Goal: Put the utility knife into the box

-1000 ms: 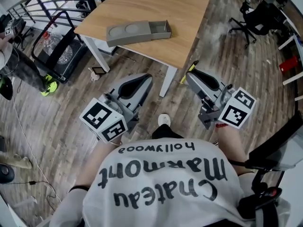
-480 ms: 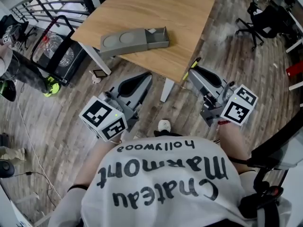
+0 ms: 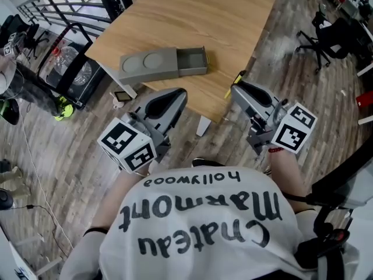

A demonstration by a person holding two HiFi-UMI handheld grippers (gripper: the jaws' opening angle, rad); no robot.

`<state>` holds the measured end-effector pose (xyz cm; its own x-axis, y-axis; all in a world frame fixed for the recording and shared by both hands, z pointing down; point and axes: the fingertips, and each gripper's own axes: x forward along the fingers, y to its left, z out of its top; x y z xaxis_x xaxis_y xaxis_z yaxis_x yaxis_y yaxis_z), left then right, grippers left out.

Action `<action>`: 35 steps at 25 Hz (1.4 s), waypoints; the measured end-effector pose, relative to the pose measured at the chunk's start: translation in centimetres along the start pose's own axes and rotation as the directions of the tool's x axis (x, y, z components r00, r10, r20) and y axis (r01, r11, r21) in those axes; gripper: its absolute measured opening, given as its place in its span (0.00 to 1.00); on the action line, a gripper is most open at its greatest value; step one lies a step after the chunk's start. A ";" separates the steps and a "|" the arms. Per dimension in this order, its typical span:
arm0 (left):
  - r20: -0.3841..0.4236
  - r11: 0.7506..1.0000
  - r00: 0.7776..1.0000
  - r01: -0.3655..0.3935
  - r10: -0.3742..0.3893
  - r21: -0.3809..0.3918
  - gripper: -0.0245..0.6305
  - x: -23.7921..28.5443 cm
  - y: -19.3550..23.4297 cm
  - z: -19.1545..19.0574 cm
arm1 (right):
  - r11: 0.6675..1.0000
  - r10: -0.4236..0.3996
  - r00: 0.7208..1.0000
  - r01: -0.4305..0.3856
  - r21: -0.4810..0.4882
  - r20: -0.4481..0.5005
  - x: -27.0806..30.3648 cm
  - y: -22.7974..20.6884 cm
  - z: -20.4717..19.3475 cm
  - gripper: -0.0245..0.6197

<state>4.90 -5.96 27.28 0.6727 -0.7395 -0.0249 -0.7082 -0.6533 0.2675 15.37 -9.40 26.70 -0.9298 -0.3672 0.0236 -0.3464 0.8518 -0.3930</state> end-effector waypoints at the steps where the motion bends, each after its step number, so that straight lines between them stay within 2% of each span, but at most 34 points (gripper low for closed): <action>1: 0.000 1.000 1.000 -0.004 0.004 0.000 0.05 0.4 0.4 0.0 | 1.000 0.003 1.000 -0.003 -0.001 -0.002 0.2 -0.5 0.2 0.14; 24: -0.011 1.000 1.000 -0.019 0.019 0.000 0.05 7.7 4.6 0.3 | 1.000 0.019 1.000 -0.019 0.010 -0.008 1.6 -8.4 3.0 0.14; 31: -0.018 1.000 0.999 -0.029 0.028 -0.013 0.05 8.2 6.3 0.4 | 0.999 0.026 1.000 -0.026 0.020 -0.018 3.1 -9.6 3.2 0.14; 35: -0.019 1.000 0.999 -0.027 0.027 -0.009 0.05 8.3 5.9 -0.1 | 0.999 0.027 1.000 -0.026 0.018 -0.016 2.7 -9.6 2.9 0.14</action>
<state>6.27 -15.93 28.78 0.6571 -0.7538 0.0004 -0.7243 -0.6313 0.2772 16.53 -19.72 27.86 -0.9407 -0.3381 0.0282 -0.3194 0.8545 -0.4097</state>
